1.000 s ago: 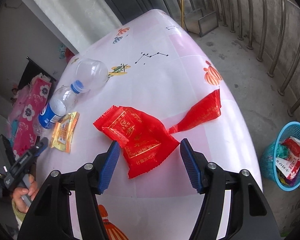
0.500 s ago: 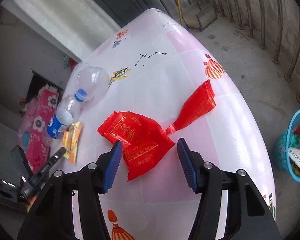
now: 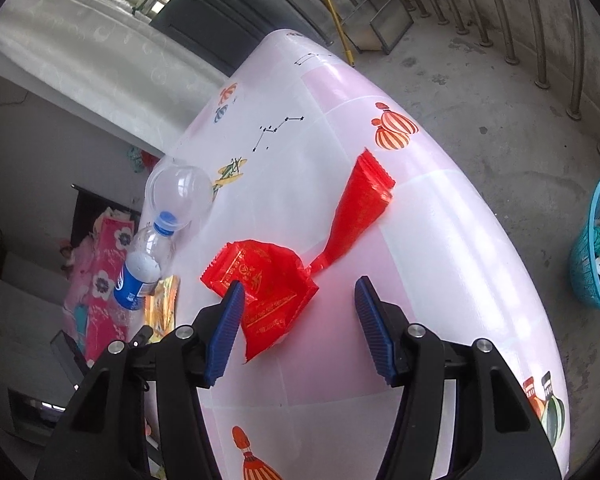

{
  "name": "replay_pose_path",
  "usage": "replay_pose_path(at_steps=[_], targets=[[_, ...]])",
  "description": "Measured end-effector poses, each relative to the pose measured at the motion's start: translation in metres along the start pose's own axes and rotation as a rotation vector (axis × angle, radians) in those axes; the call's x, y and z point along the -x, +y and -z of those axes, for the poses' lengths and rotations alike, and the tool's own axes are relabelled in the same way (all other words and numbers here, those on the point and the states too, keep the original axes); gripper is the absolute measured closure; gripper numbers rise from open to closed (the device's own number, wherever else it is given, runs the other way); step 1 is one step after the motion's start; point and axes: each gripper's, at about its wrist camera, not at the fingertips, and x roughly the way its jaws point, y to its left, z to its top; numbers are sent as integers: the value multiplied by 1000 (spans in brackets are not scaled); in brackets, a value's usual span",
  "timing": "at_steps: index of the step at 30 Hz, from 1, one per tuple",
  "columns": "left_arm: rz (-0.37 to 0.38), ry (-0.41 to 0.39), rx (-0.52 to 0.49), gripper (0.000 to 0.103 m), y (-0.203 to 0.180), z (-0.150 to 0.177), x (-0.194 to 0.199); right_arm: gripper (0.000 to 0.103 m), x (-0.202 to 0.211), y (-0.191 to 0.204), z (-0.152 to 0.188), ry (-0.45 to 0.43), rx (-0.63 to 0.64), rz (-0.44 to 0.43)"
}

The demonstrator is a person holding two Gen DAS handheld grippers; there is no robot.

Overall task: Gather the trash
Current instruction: 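Grasp the Enaak biscuit packet with the left tool while the right tool grasps the red wrapper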

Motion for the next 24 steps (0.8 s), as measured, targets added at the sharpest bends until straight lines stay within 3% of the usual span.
replay_pose_path(at_steps=[5,15,18,24], targets=[[-10,-11,-3,93,1,1,3,52,-3,6,1,-11,29,50],[-10,-26,-21,97,-1,3,7,78,-17,28,11,-24,214,192],[-4,-35,-19,100,-1,2,9,86,-19,29,11,-18,220,185],[6,-49,-24,103,-2,3,13,91,-18,32,13,-21,231,171]])
